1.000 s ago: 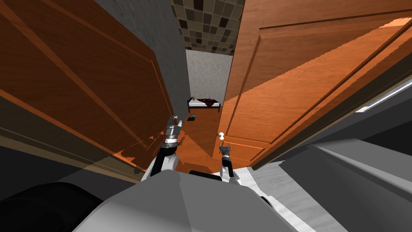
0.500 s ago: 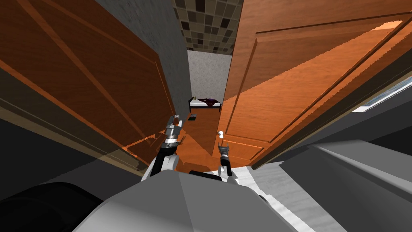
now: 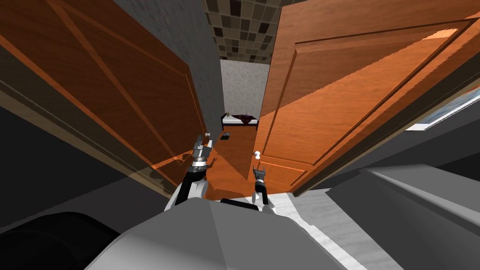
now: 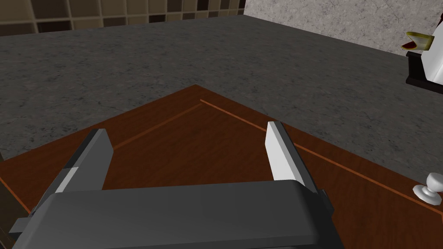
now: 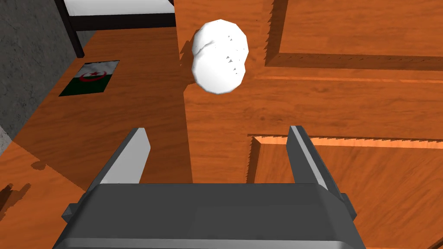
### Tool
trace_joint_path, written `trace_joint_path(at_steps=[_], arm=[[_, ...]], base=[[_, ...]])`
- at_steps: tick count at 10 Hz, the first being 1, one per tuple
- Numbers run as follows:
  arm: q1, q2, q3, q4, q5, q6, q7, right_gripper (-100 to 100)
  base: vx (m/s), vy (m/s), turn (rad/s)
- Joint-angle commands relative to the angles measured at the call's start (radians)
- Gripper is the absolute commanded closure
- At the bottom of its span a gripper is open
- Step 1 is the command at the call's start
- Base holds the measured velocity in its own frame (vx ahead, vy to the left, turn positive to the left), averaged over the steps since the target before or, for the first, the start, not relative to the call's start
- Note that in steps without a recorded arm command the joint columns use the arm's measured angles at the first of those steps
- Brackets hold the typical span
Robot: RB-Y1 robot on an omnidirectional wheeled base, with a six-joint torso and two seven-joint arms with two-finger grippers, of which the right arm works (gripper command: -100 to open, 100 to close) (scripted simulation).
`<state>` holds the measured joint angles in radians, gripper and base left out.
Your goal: Push the door open
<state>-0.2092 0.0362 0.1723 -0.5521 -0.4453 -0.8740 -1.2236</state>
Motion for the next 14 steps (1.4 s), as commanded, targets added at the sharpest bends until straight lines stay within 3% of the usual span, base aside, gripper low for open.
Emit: trace_joint_path(at_steps=[1,2,3,5,7,8,10,12,13,14], arm=[[-0.004,0.009,0.004,0.003,-0.013,0.001,-0.030,-100],[-0.005,0.005,0.002,0.006,-0.008,-0.001,-0.018,-100],[-0.006,-0.026,0.001,0.008,-0.010,-0.002,-0.024,-100],[-0.007,-0.052,-0.001,0.010,-0.012,-0.003,-0.026,-100],[-0.007,-0.052,-0.001,0.010,-0.012,-0.003,-0.026,-100],[-0.008,-0.062,-0.003,0.011,-0.013,-0.004,-0.029,-100],[-0.010,-0.051,-0.006,0.013,-0.015,-0.005,-0.031,-100],[-0.011,-0.022,-0.008,0.014,-0.017,-0.006,-0.034,-100],[-0.011,-0.033,-0.007,0.023,-0.016,-0.011,-0.036,-100],[-0.011,-0.033,-0.007,0.023,-0.016,-0.011,-0.036,100]], base=[[-0.061,-0.015,0.034],[-0.027,-0.006,0.007],[0.062,-0.007,0.018],[0.172,-0.012,0.023],[0.096,-0.002,0.001],[0.142,-0.001,0.029],[0.191,-0.017,0.029],[0.169,-0.009,0.010],[0.071,-0.003,0.011],[-0.012,0.003,0.005]])
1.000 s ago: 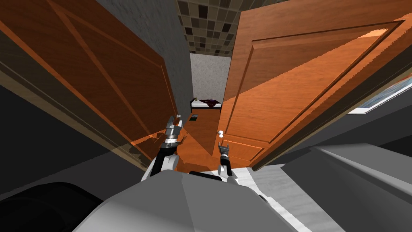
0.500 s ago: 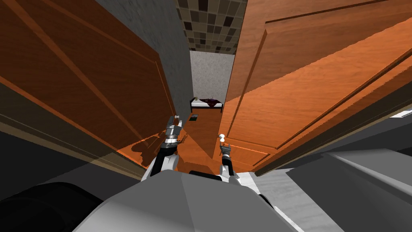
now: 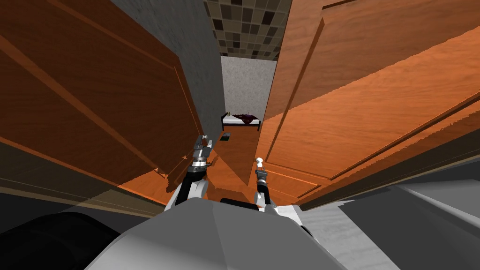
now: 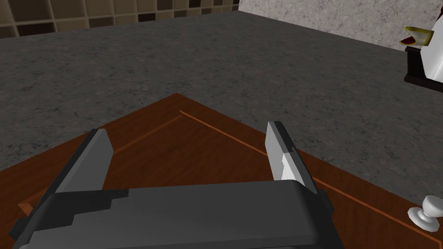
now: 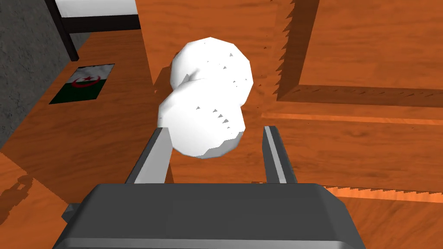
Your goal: Push the door open
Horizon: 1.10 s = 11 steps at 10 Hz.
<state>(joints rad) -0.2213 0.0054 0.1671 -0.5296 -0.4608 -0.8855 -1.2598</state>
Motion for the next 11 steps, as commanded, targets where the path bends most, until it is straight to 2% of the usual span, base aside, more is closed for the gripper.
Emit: trace_joint_path(at_steps=[1,5,6,8,10,11], arm=[[0.001,-0.002,-0.001,0.000,-0.001,0.000,0.000,100],[0.001,-0.002,-0.001,0.000,-0.001,0.000,0.000,100],[0.000,-0.030,-0.005,-0.003,-0.006,0.003,0.001,-100],[0.000,-0.026,-0.008,-0.006,-0.011,0.005,0.001,-100],[-0.001,0.017,-0.012,-0.009,-0.017,0.008,0.002,-100],[-0.003,0.006,-0.011,-0.007,-0.016,0.008,0.003,-100]], base=[[-0.028,0.005,-0.009],[-0.011,-0.001,-0.002],[-0.130,0.072,-0.062],[-0.186,0.067,-0.053],[-0.189,0.069,-0.051],[-0.089,0.026,-0.009]])
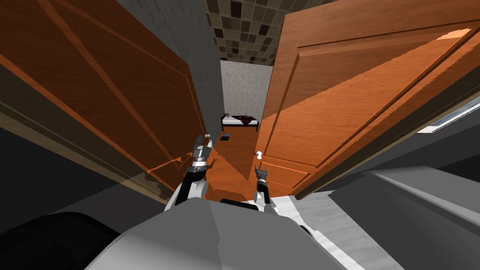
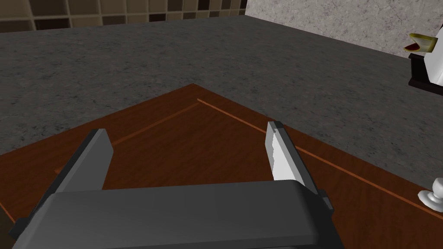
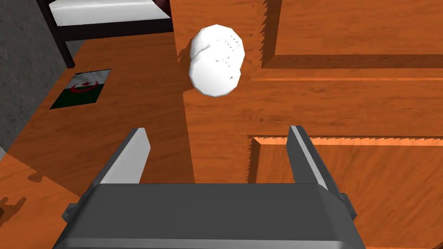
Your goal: Push the door open
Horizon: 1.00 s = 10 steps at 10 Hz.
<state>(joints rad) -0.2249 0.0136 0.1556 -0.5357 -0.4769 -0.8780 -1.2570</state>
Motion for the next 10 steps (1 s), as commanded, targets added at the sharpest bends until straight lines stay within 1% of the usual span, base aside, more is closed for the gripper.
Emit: trace_joint_path(at_steps=[1,2,3,5,7,9,10], arm=[[0.001,-0.030,-0.001,0.002,-0.001,-0.004,-0.003,-100],[0.001,-0.030,-0.001,0.002,-0.001,-0.004,-0.003,-100],[0.002,-0.043,-0.002,0.003,-0.002,-0.008,-0.005,-100],[0.003,-0.050,-0.003,0.005,-0.003,-0.012,-0.008,-100],[0.005,-0.046,-0.005,0.007,-0.004,-0.018,-0.011,-100],[0.006,-0.023,-0.006,0.009,-0.006,-0.024,-0.015,-100],[0.004,-0.029,-0.005,0.015,-0.005,-0.026,-0.015,-100]], base=[[0.078,0.014,0.033],[0.124,-0.006,0.011],[0.156,-0.009,0.027],[0.184,-0.006,0.024],[0.205,-0.008,0.024],[0.188,-0.011,0.029],[0.077,-0.013,0.011]])
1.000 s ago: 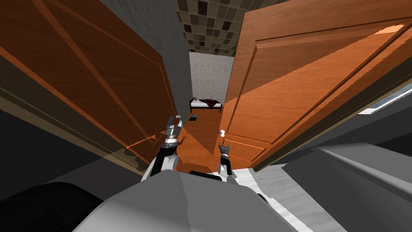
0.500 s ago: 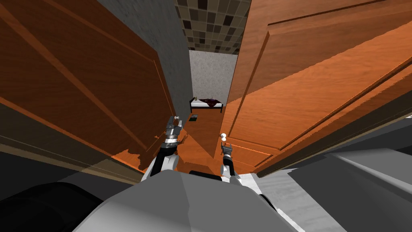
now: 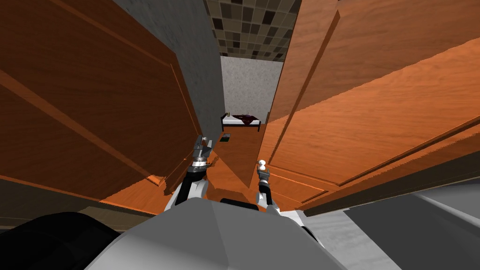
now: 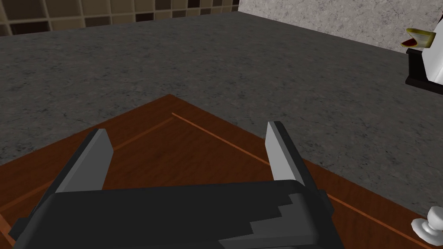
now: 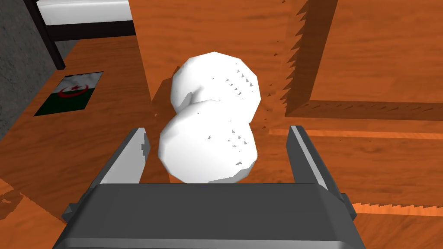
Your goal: Push the door open
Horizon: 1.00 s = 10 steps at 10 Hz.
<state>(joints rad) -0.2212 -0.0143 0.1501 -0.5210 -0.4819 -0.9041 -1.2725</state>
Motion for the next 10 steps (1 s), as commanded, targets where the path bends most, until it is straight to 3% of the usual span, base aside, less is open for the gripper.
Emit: trace_joint_path(at_steps=[1,6,10], arm=[[0.001,-0.001,0.000,0.000,0.000,0.001,0.000,100],[0.001,-0.001,0.000,0.000,0.000,0.001,0.000,100],[0.001,-0.018,-0.016,0.004,-0.012,0.003,0.005,100]], base=[[-0.011,0.007,0.012],[-0.014,0.003,-0.001],[0.134,0.016,-0.018]])
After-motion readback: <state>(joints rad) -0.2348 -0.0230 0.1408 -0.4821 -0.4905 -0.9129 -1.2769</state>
